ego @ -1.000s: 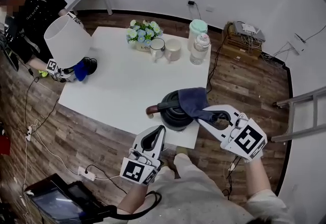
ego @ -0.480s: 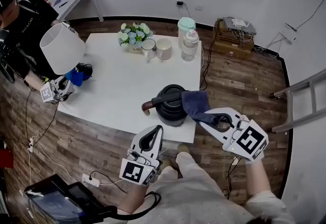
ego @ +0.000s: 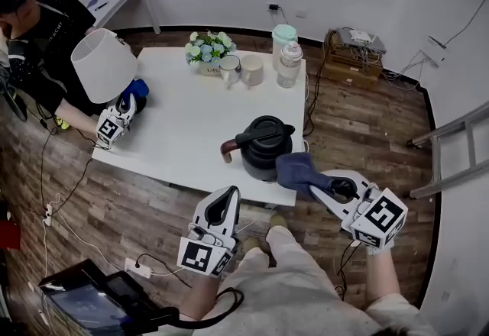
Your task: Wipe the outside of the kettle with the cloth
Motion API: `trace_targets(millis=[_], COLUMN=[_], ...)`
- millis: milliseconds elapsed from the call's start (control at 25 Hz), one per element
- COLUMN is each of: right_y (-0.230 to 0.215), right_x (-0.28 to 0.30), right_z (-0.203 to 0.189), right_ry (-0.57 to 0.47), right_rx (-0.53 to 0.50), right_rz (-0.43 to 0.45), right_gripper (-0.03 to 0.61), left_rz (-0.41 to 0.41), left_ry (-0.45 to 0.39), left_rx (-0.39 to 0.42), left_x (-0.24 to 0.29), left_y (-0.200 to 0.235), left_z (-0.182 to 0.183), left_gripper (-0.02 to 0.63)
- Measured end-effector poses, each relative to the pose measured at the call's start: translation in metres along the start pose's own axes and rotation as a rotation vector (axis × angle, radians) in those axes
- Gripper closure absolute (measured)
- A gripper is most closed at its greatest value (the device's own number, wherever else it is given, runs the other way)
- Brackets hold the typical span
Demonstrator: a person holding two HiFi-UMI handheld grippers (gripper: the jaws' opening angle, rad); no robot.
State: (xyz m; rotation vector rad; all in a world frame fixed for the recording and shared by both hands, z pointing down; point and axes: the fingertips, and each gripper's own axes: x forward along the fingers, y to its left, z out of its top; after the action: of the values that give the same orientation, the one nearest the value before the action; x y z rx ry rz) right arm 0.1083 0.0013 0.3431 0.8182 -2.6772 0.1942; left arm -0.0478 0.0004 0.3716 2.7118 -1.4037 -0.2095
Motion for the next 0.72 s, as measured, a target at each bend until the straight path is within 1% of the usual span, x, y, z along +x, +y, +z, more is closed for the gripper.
trace_targets(millis=[80, 200, 320, 400, 520, 640, 720], right_y=[0.005, 0.010, 0.015, 0.020, 0.028, 0.032, 0.034], right_x=[-0.001, -0.001, 0.000, -0.001, -0.007, -0.015, -0.021], right_z=[-0.003, -0.017, -0.045, -0.060, -0.066, -0.060, -0.057], right_ry=[-0.040, -0.102, -0.082, -0.054, -0.039, -0.069, -0.084], right_rx=[0.052, 0.164, 0.241, 0.255, 0.238, 0.238, 0.247], right_rz=[-0.012, -0.063, -0.108, -0.113, -0.115, -0.121, -0.127], right_gripper=[0.515, 0.515, 0.515, 0.515, 0.515, 0.515, 0.515], left_rz=[0.009, 0.017, 0.013, 0.010, 0.018, 0.024, 0.010], left_ry=[0.003, 0.005, 0.011, 0.010, 0.006, -0.003, -0.006], left_rx=[0.000, 0.007, 0.029, 0.042, 0.049, 0.046, 0.040], left_x=[-0.004, -0.007, -0.008, -0.010, -0.017, -0.020, -0.018], left_y=[0.003, 0.001, -0.005, -0.009, -0.009, -0.008, -0.015], left_z=[-0.002, -0.005, -0.007, -0.007, -0.006, -0.001, 0.003], left_gripper=[0.606, 0.606, 0.606, 0.606, 0.606, 0.606, 0.606])
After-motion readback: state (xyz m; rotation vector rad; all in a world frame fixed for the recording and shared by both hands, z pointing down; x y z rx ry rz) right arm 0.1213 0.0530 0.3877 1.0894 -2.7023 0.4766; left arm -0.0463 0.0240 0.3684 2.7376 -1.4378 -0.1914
